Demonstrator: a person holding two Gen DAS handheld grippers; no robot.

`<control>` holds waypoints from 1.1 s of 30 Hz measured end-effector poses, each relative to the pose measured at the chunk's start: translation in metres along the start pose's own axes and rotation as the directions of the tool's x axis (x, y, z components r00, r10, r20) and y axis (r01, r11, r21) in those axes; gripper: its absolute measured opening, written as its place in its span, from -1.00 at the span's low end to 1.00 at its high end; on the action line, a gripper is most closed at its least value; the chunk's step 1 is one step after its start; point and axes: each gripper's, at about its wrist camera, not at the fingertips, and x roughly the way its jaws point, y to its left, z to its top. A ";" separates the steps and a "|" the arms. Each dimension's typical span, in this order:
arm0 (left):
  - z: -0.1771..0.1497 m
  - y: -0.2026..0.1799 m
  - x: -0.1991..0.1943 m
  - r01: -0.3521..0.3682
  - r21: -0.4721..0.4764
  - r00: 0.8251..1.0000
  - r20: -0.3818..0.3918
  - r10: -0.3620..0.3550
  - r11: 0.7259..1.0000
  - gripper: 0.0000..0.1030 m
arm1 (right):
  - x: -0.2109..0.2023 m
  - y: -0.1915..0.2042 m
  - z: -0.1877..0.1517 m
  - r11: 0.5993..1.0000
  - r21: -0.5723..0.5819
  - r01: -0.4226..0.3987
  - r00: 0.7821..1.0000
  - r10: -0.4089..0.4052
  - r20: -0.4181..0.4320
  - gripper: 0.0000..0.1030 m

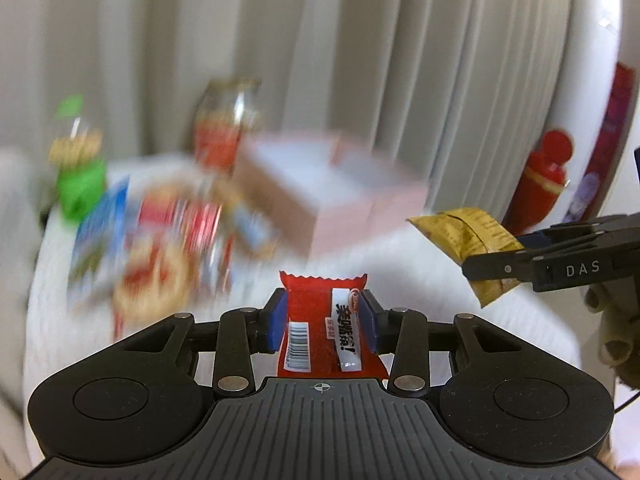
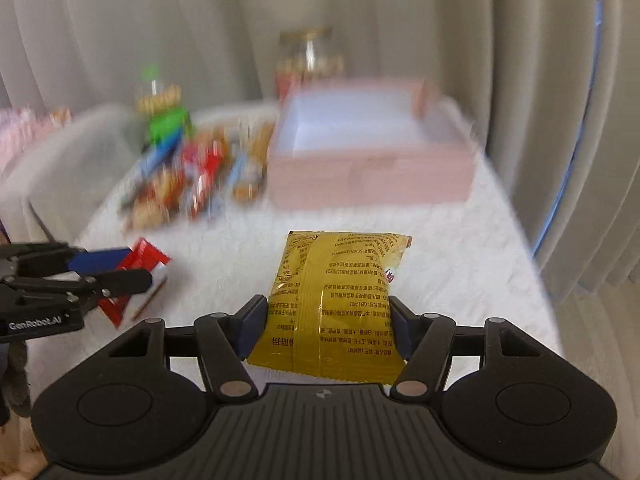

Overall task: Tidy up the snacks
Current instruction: 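Drop the yellow bag into the pink box with the right tool while the left drops the red packet in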

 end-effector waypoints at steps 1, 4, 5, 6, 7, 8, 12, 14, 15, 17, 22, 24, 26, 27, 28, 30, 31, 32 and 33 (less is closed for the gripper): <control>0.020 -0.002 -0.001 0.007 0.005 0.999 0.045 -0.007 1.000 -0.16 | -0.012 -0.002 0.012 1.000 -0.009 0.000 0.999 0.000 0.054 0.24; 0.071 0.003 0.010 0.063 -0.047 0.989 0.137 -0.056 0.997 -0.15 | -0.033 -0.005 0.051 0.999 -0.038 0.028 0.981 -0.020 0.193 0.24; 0.087 0.008 0.021 0.078 -0.073 0.986 0.156 -0.066 0.994 -0.15 | -0.033 -0.006 0.063 0.998 -0.045 0.043 0.975 -0.032 0.221 0.24; 0.100 0.011 0.035 0.089 -0.094 0.984 0.165 -0.072 0.992 -0.14 | -0.030 -0.009 0.076 0.998 -0.043 0.055 0.970 -0.044 0.238 0.24; 0.112 0.017 0.051 0.105 -0.121 0.982 0.167 -0.084 0.987 -0.09 | -0.023 -0.012 0.088 0.998 -0.030 0.060 0.969 -0.052 0.241 0.24; 0.122 0.024 0.069 0.126 -0.156 0.981 0.164 -0.100 0.980 -0.03 | -0.012 -0.015 0.098 0.998 -0.018 0.060 0.971 -0.054 0.231 0.24; 0.146 0.052 0.157 0.114 -0.249 0.993 0.045 -0.106 0.962 0.12 | 0.054 -0.027 0.127 0.995 -0.022 0.097 0.979 -0.092 0.180 0.26; 0.147 0.065 0.193 0.056 -0.283 0.998 -0.015 -0.062 0.957 0.11 | 0.092 -0.033 0.134 0.993 -0.046 0.110 0.986 -0.104 0.132 0.49; 0.145 0.072 0.201 0.049 -0.303 0.998 -0.020 -0.058 0.952 0.11 | 0.112 -0.037 0.137 0.992 -0.045 0.122 0.988 -0.117 0.099 0.50; 0.138 0.083 0.203 0.090 -0.332 0.996 0.004 -0.094 0.939 0.12 | 0.140 -0.050 0.139 0.989 -0.013 0.146 0.988 -0.145 0.043 0.50; 0.125 0.084 0.198 0.167 -0.264 0.985 0.001 -0.174 0.950 0.14 | 0.165 -0.072 0.132 0.973 0.028 0.230 0.973 -0.230 0.030 0.50; 0.123 0.080 0.205 0.196 -0.239 0.978 -0.017 -0.206 0.951 0.14 | 0.178 -0.073 0.131 0.944 0.009 0.329 0.944 -0.329 0.021 0.50; 0.120 0.077 0.205 0.223 -0.226 0.973 0.000 -0.229 0.948 0.14 | 0.192 -0.078 0.129 0.907 -0.008 0.421 0.907 -0.421 -0.013 0.48; 0.120 0.077 0.204 0.233 -0.229 0.972 0.015 -0.236 0.945 0.14 | 0.196 -0.081 0.125 0.884 -0.009 0.467 0.884 -0.467 -0.027 0.46; 0.119 0.079 0.206 0.240 -0.240 0.970 0.029 -0.240 0.941 0.14 | 0.197 -0.086 0.119 0.878 -0.002 0.478 0.878 -0.478 -0.030 0.47; 0.120 0.079 0.207 0.242 -0.263 0.970 0.033 -0.242 0.934 0.15 | 0.192 -0.095 0.108 0.874 0.049 0.483 0.876 -0.482 -0.026 0.47; 0.120 0.077 0.209 0.245 -0.264 0.968 0.022 -0.249 0.933 0.15 | 0.190 -0.097 0.102 0.858 0.083 0.506 0.862 -0.505 -0.036 0.47; 0.121 0.074 0.214 0.250 -0.263 0.965 -0.005 -0.260 0.932 0.15 | 0.188 -0.098 0.097 0.840 0.119 0.529 0.848 -0.528 -0.046 0.47; 0.121 0.071 0.219 0.253 -0.258 0.963 -0.030 -0.269 0.932 0.15 | 0.188 -0.100 0.091 0.824 0.152 0.546 0.837 -0.544 -0.061 0.47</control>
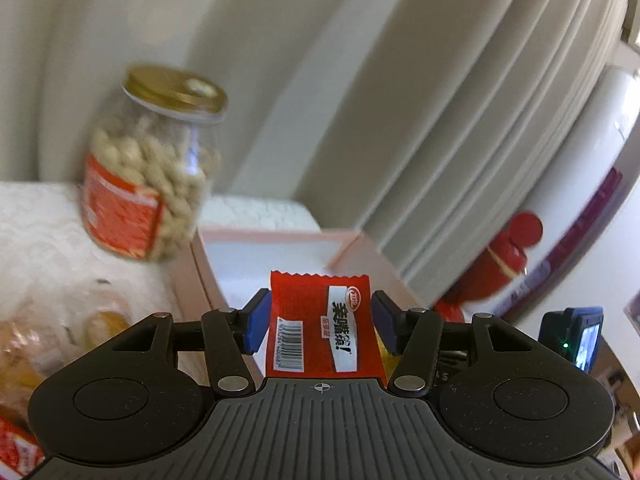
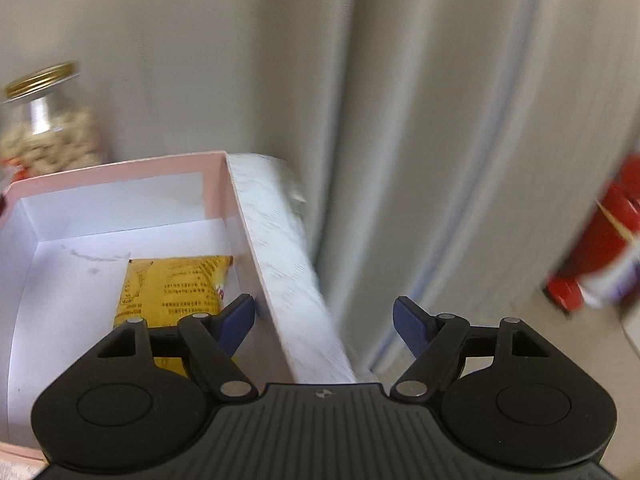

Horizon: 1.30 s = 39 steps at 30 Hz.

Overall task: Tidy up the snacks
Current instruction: 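Drop the yellow bag into the pink box with the right tool while the left drops the red packet in, then grasp the blue seaweed packet with the right tool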

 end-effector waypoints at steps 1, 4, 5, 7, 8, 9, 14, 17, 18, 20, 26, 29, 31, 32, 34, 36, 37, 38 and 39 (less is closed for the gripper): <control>0.000 -0.005 0.008 -0.016 0.027 0.999 -0.041 0.017 1.000 0.15 | 0.002 -0.002 -0.006 1.000 0.030 0.007 1.000 -0.006 -0.027 0.43; -0.005 -0.032 0.014 -0.139 0.182 0.990 -0.009 0.143 0.973 0.16 | -0.003 -0.008 -0.016 0.991 0.118 -0.067 0.996 0.073 -0.047 0.43; -0.007 -0.040 0.013 -0.181 0.213 0.983 0.023 0.180 0.960 0.17 | -0.006 -0.007 -0.017 0.987 0.125 -0.100 0.993 0.107 -0.054 0.43; -0.007 -0.048 0.021 -0.179 0.246 0.978 -0.060 0.199 0.953 0.18 | -0.020 -0.004 -0.020 0.984 0.107 -0.142 0.989 0.146 -0.033 0.43; -0.008 -0.048 0.028 -0.154 0.235 0.974 -0.125 0.187 0.960 0.19 | -0.029 -0.002 -0.020 0.985 0.087 -0.147 0.989 0.148 -0.008 0.43; -0.010 -0.047 0.035 -0.139 0.225 0.964 -0.194 0.184 0.964 0.20 | -0.039 0.000 -0.020 0.987 0.059 -0.147 0.989 0.146 0.020 0.44; -0.008 -0.047 0.019 -0.135 0.134 0.980 -0.128 0.153 0.982 0.02 | -0.081 0.007 -0.017 0.988 -0.045 -0.145 0.981 0.150 0.121 0.58; 0.003 -0.037 -0.009 -0.124 -0.010 0.992 0.021 0.124 0.992 0.02 | -0.089 0.006 -0.012 0.982 -0.064 -0.180 0.973 0.187 0.135 0.61; 0.005 -0.038 -0.017 -0.132 -0.007 0.990 0.050 0.133 0.991 0.01 | -0.093 0.004 -0.013 0.981 -0.063 -0.185 0.971 0.193 0.138 0.61; 0.004 -0.040 -0.036 -0.128 0.042 0.990 0.071 0.125 0.991 0.02 | -0.101 0.000 -0.016 0.975 -0.061 -0.215 0.965 0.222 0.140 0.61; -0.032 -0.022 -0.091 -0.239 0.073 0.968 0.093 0.232 0.968 0.03 | -0.111 0.005 -0.028 0.913 -0.046 -0.406 0.912 0.408 0.034 0.64; -0.057 -0.003 -0.122 -0.287 0.006 0.953 0.101 0.285 0.958 0.02 | -0.114 0.032 -0.035 0.869 -0.075 -0.489 0.872 0.490 -0.009 0.64; -0.073 0.008 -0.138 -0.321 -0.020 0.941 0.109 0.322 0.947 0.02 | -0.120 0.050 -0.043 0.845 -0.109 -0.524 0.851 0.524 -0.029 0.64; -0.077 0.013 -0.144 -0.342 -0.026 0.933 0.110 0.343 0.939 0.02 | -0.122 0.059 -0.046 0.833 -0.127 -0.538 0.842 0.538 -0.040 0.64; -0.085 0.021 -0.151 -0.389 -0.015 0.914 0.114 0.388 0.921 0.02 | -0.125 0.079 -0.051 0.814 -0.162 -0.557 0.830 0.554 -0.066 0.64; -0.089 0.026 -0.152 -0.440 0.017 0.892 0.118 0.435 0.898 0.02 | -0.128 0.092 -0.058 0.808 -0.183 -0.561 0.828 0.554 -0.089 0.64; -0.090 0.030 -0.153 -0.472 0.036 0.877 0.122 0.465 0.881 0.02 | -0.129 0.097 -0.061 0.805 -0.188 -0.562 0.827 0.554 -0.100 0.64; -0.091 0.033 -0.159 -0.496 0.044 0.864 0.126 0.487 0.867 0.02 | -0.131 0.102 -0.063 0.801 -0.194 -0.566 0.824 0.556 -0.109 0.64; -0.092 0.037 -0.162 -0.516 0.042 0.852 0.127 0.507 0.856 0.02 | -0.133 0.106 -0.066 0.795 -0.201 -0.572 0.820 0.560 -0.118 0.64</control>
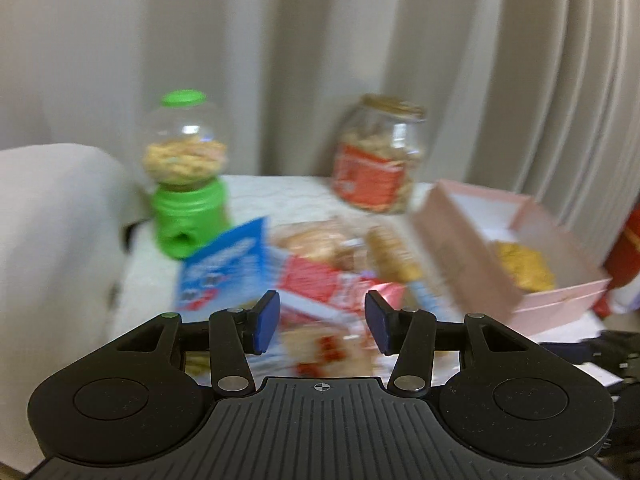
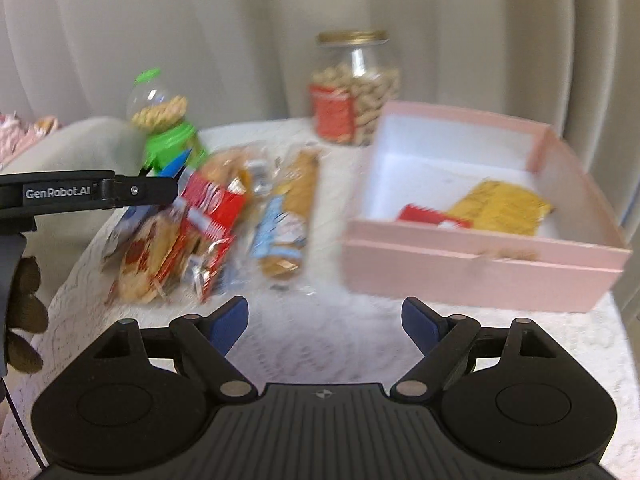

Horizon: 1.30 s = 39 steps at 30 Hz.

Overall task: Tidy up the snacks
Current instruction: 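Grasp the blue seaweed packet with the right tool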

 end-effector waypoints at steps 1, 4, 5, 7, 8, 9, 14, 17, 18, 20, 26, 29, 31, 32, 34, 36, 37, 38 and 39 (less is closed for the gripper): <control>-0.003 0.008 -0.002 -0.014 -0.013 1.000 -0.005 0.014 1.000 0.02 | 0.000 0.005 -0.001 1.000 -0.009 -0.005 1.000 0.005 -0.003 0.64; -0.011 0.022 -0.011 0.026 -0.061 1.000 -0.015 -0.027 0.998 0.01 | 0.004 0.022 -0.006 0.998 -0.061 -0.027 1.000 0.027 -0.003 0.64; -0.015 0.024 -0.015 0.049 -0.068 0.999 -0.016 -0.050 0.996 0.01 | 0.006 0.027 -0.008 0.996 -0.082 -0.031 1.000 0.031 -0.005 0.64; -0.022 0.026 -0.021 0.099 -0.081 0.995 -0.021 -0.101 0.992 0.02 | 0.006 0.037 -0.012 0.992 -0.124 -0.023 1.000 0.022 -0.015 0.64; -0.025 0.025 -0.022 0.118 -0.084 0.992 -0.030 -0.121 0.989 0.02 | 0.011 0.041 -0.012 0.990 -0.137 -0.013 1.000 0.011 -0.018 0.64; -0.026 0.025 -0.021 0.125 -0.083 0.991 -0.039 -0.129 0.989 0.03 | 0.013 0.043 -0.013 0.989 -0.147 -0.005 1.000 0.003 -0.018 0.64; -0.030 0.041 -0.008 0.017 -0.171 0.999 -0.042 -0.024 0.985 0.02 | 0.009 0.044 -0.017 0.991 -0.135 -0.008 1.000 0.004 -0.027 0.64; -0.030 0.052 -0.017 0.056 -0.237 0.998 0.001 -0.057 0.970 0.03 | 0.002 0.040 -0.014 0.993 -0.108 -0.037 0.999 0.035 -0.018 0.64; -0.030 0.052 -0.022 0.068 -0.234 0.998 0.021 -0.065 0.970 0.03 | 0.001 0.039 -0.012 0.994 -0.101 -0.050 0.999 0.049 -0.015 0.64; -0.027 0.050 -0.033 0.081 -0.204 0.996 0.043 -0.073 0.976 0.03 | 0.000 0.040 -0.002 0.993 -0.095 -0.065 0.998 0.065 -0.010 0.64; -0.042 0.040 -0.049 0.007 -0.105 1.000 -0.010 -0.008 0.994 0.03 | 0.010 0.068 0.052 0.993 -0.114 -0.043 0.998 0.047 0.037 0.71; -0.060 0.041 -0.053 -0.024 -0.091 0.999 -0.038 0.020 0.996 0.03 | 0.029 0.095 0.086 0.990 -0.135 -0.050 0.998 0.045 -0.036 0.72; -0.074 0.043 -0.054 -0.035 -0.082 0.998 -0.055 0.030 0.996 0.03 | 0.045 0.118 0.103 0.985 -0.153 -0.074 0.994 0.061 -0.087 0.72; -0.080 0.044 -0.054 -0.029 -0.085 0.998 -0.063 0.024 0.996 0.03 | 0.052 0.129 0.110 0.983 -0.162 -0.085 0.992 0.068 -0.109 0.72; -0.089 0.048 -0.054 -0.008 -0.100 0.997 -0.076 0.000 0.995 0.03 | 0.075 0.153 0.120 0.979 -0.176 -0.098 0.982 0.066 -0.176 0.72; -0.094 0.051 -0.056 -0.002 -0.099 0.998 -0.056 -0.004 0.995 0.03 | 0.099 0.174 0.125 0.980 -0.183 -0.080 0.975 0.038 -0.219 0.72; -0.095 0.052 -0.057 0.003 -0.102 0.999 -0.052 -0.008 0.995 0.03 | 0.111 0.184 0.125 0.979 -0.196 -0.056 0.972 0.008 -0.235 0.72; -0.095 0.053 -0.057 0.008 -0.108 0.999 -0.049 -0.013 0.994 0.03 | 0.122 0.191 0.125 0.976 -0.214 -0.032 0.969 -0.023 -0.248 0.72; -0.096 0.054 -0.058 0.013 -0.113 0.999 -0.046 -0.018 0.994 0.03 | 0.134 0.198 0.122 0.972 -0.233 -0.002 0.963 -0.061 -0.263 0.72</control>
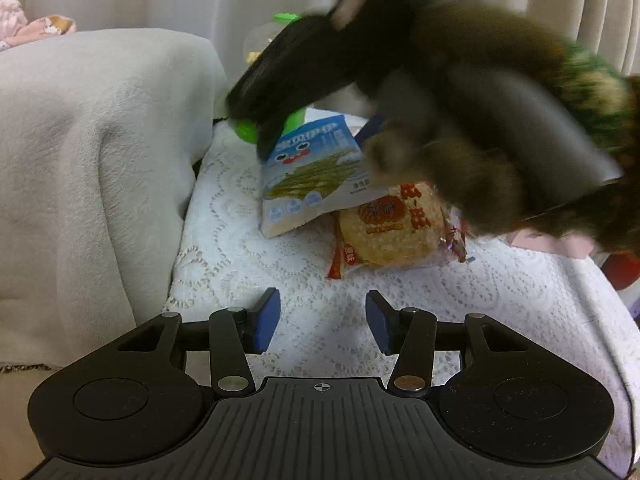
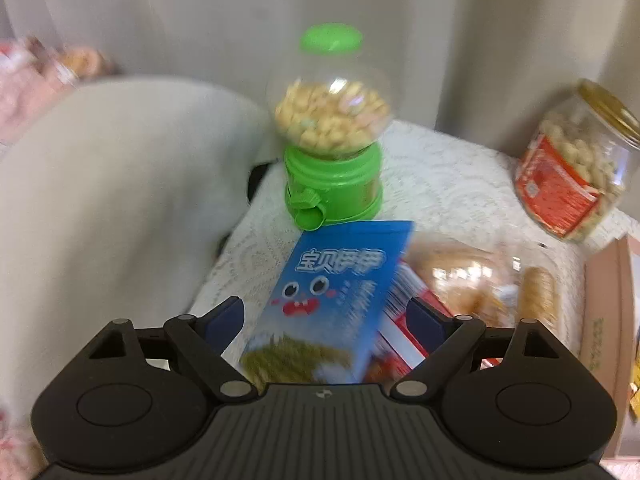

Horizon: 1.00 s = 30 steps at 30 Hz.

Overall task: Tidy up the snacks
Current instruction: 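Grasp the blue seaweed packet with the right tool, then lift the blue seaweed packet with the right tool while the left moves toward the rice cracker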

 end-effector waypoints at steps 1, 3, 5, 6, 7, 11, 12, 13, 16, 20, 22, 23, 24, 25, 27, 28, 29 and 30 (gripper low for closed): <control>0.000 0.001 0.000 0.004 -0.003 1.000 0.002 -0.004 1.000 0.03 | 0.009 0.005 0.001 1.000 -0.005 0.024 1.000 -0.024 -0.018 0.72; 0.001 0.002 0.000 0.012 -0.007 1.000 0.004 -0.012 1.000 0.03 | 0.019 0.015 -0.001 0.997 -0.026 0.072 0.997 -0.072 -0.020 0.74; 0.000 0.004 0.000 0.021 -0.013 1.000 0.007 -0.021 1.000 0.02 | 0.022 0.028 -0.005 0.990 -0.087 0.113 0.993 -0.114 -0.013 0.77; 0.000 0.005 0.000 0.024 -0.015 1.000 0.008 -0.024 1.000 0.02 | 0.025 0.035 -0.008 0.982 -0.132 0.134 0.990 -0.137 -0.015 0.80; 0.000 0.005 0.000 0.026 -0.016 1.000 0.008 -0.026 1.000 0.02 | 0.026 0.043 -0.012 0.971 -0.173 0.167 0.986 -0.169 0.003 0.82; 0.000 0.006 -0.001 0.027 -0.019 1.000 0.008 -0.027 0.999 0.02 | 0.020 0.049 -0.016 0.951 -0.253 0.181 0.983 -0.182 0.019 0.82; 0.000 0.006 -0.001 0.028 -0.021 1.000 0.008 -0.028 0.999 0.02 | 0.017 0.043 -0.015 0.958 -0.241 0.158 0.987 -0.163 -0.001 0.80; -0.001 0.007 -0.001 0.029 -0.024 1.000 0.007 -0.028 0.999 0.02 | 0.015 0.036 -0.016 0.965 -0.223 0.137 0.989 -0.144 -0.018 0.71; 0.001 0.009 -0.001 0.028 -0.032 1.000 0.004 -0.028 0.999 0.02 | 0.002 0.011 -0.020 0.968 -0.196 0.158 0.987 -0.160 0.005 0.68; 0.002 0.009 0.001 0.022 -0.029 1.000 -0.003 -0.022 0.999 0.02 | -0.027 -0.029 -0.027 0.973 -0.143 0.181 0.983 -0.174 0.062 0.67; 0.005 0.006 0.001 0.020 -0.026 1.000 -0.007 -0.020 0.999 0.02 | -0.048 -0.053 -0.038 0.989 -0.084 0.123 0.991 -0.117 0.065 0.67; 0.006 0.005 0.001 0.019 -0.025 1.000 -0.008 -0.019 0.999 0.02 | -0.059 -0.062 -0.045 0.994 -0.064 0.087 0.994 -0.083 0.068 0.67; 0.006 0.005 0.002 0.017 -0.028 1.000 -0.009 -0.018 0.999 0.02 | -0.069 -0.071 -0.054 0.997 -0.047 0.056 0.996 -0.053 0.073 0.67; 0.008 0.005 0.004 0.017 -0.032 1.000 -0.010 -0.017 0.999 0.02 | -0.079 -0.080 -0.064 0.999 -0.031 0.032 0.996 -0.029 0.079 0.67; 0.010 0.004 0.006 0.030 -0.047 0.999 -0.013 -0.030 0.998 0.02 | -0.093 -0.093 -0.084 1.000 -0.002 0.005 0.996 -0.005 0.085 0.67; 0.013 0.004 0.009 0.047 -0.060 0.999 -0.013 -0.048 0.997 0.01 | -0.097 -0.099 -0.095 1.000 0.016 -0.003 0.996 0.002 0.086 0.67; 0.016 0.004 0.012 0.072 -0.078 0.997 -0.012 -0.073 0.994 0.01 | -0.102 -0.106 -0.107 0.999 0.032 -0.006 0.996 0.004 0.087 0.67; 0.019 0.003 0.016 0.097 -0.093 0.995 -0.009 -0.098 0.991 0.01 | -0.107 -0.112 -0.120 0.999 0.043 -0.007 0.996 0.003 0.094 0.67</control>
